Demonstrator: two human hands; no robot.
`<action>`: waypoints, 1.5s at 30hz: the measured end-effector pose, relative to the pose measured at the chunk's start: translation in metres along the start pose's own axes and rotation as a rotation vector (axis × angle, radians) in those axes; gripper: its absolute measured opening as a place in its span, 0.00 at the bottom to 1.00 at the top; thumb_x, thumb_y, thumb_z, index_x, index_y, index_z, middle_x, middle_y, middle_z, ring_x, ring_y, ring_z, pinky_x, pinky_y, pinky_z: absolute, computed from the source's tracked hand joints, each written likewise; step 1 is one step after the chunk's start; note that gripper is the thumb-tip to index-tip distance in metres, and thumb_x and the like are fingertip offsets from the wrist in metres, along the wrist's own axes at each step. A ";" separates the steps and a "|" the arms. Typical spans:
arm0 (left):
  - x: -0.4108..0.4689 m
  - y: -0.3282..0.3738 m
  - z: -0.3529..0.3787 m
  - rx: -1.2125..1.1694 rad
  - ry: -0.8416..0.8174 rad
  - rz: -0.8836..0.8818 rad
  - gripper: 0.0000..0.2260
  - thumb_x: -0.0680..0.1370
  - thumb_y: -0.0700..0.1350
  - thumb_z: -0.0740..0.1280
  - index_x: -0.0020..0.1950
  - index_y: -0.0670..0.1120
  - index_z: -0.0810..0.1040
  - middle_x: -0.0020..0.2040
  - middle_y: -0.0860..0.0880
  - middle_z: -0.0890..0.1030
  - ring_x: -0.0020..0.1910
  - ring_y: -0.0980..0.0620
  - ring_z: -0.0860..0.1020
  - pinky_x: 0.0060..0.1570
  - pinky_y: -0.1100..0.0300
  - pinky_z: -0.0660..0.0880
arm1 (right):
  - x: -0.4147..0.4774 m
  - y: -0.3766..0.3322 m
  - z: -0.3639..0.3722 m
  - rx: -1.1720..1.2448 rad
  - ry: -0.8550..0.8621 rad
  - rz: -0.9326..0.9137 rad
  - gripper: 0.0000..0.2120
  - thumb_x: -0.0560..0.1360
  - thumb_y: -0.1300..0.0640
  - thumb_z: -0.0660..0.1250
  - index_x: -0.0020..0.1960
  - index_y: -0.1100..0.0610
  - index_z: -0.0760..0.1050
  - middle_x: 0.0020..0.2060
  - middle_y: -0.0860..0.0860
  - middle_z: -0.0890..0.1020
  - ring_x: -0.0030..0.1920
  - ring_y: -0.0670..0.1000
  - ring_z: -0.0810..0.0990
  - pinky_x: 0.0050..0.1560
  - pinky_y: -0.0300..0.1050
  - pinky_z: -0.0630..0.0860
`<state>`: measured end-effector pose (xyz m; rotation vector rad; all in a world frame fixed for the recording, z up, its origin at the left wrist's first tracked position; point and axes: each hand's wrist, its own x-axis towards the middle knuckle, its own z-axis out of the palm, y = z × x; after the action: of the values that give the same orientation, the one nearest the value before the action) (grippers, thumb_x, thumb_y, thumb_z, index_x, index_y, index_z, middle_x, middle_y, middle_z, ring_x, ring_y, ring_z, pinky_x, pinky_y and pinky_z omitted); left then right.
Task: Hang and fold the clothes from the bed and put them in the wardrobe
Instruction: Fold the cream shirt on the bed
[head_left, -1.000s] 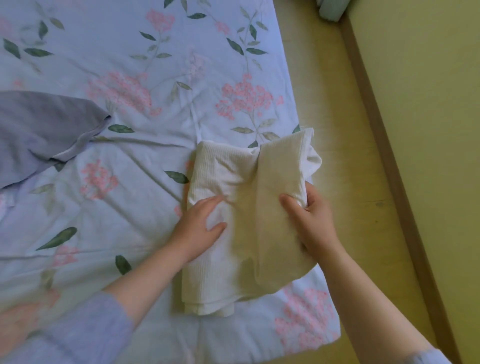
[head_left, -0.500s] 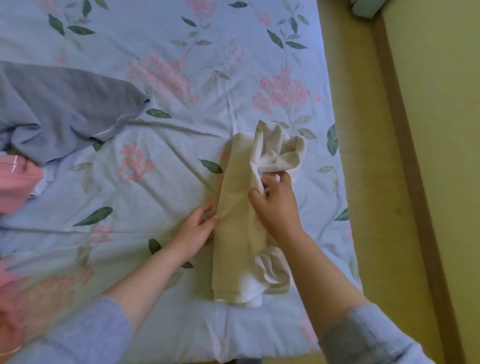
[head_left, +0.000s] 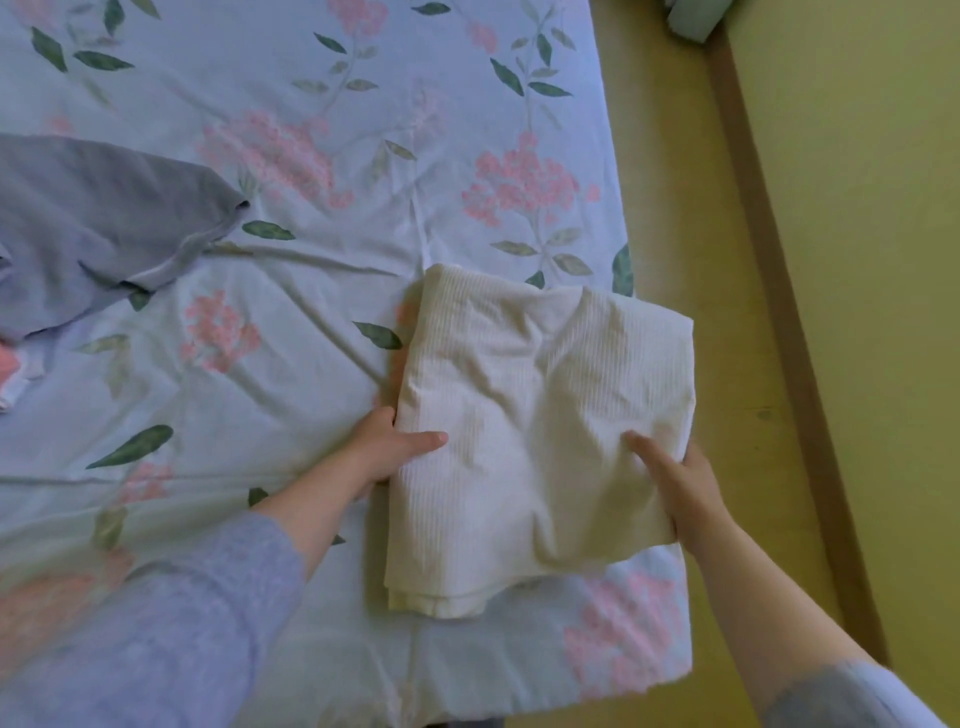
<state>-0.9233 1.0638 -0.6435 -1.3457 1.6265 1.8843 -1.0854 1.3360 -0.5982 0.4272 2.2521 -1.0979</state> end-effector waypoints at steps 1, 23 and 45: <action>-0.001 -0.003 0.000 -0.018 -0.014 0.007 0.13 0.72 0.43 0.75 0.56 0.46 0.78 0.56 0.47 0.82 0.49 0.49 0.81 0.43 0.60 0.77 | 0.001 0.005 -0.003 0.009 -0.004 0.011 0.16 0.74 0.51 0.72 0.59 0.56 0.78 0.45 0.51 0.83 0.45 0.53 0.82 0.47 0.50 0.79; 0.011 0.021 0.022 -0.062 0.030 0.112 0.15 0.73 0.55 0.72 0.55 0.49 0.80 0.48 0.52 0.84 0.48 0.51 0.82 0.41 0.61 0.77 | 0.014 0.012 -0.017 0.154 -0.027 -0.015 0.11 0.75 0.52 0.72 0.52 0.54 0.74 0.42 0.45 0.80 0.43 0.45 0.78 0.38 0.40 0.73; -0.262 0.175 -0.120 -0.069 0.344 0.550 0.12 0.73 0.58 0.72 0.51 0.53 0.82 0.47 0.55 0.85 0.50 0.53 0.82 0.47 0.57 0.77 | -0.224 -0.226 -0.058 0.152 -0.003 -0.609 0.07 0.78 0.57 0.66 0.43 0.48 0.78 0.41 0.52 0.84 0.45 0.53 0.81 0.48 0.53 0.77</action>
<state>-0.8662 0.9893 -0.3200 -1.4131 2.3162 2.0943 -1.0504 1.2385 -0.2916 -0.2281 2.3659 -1.5670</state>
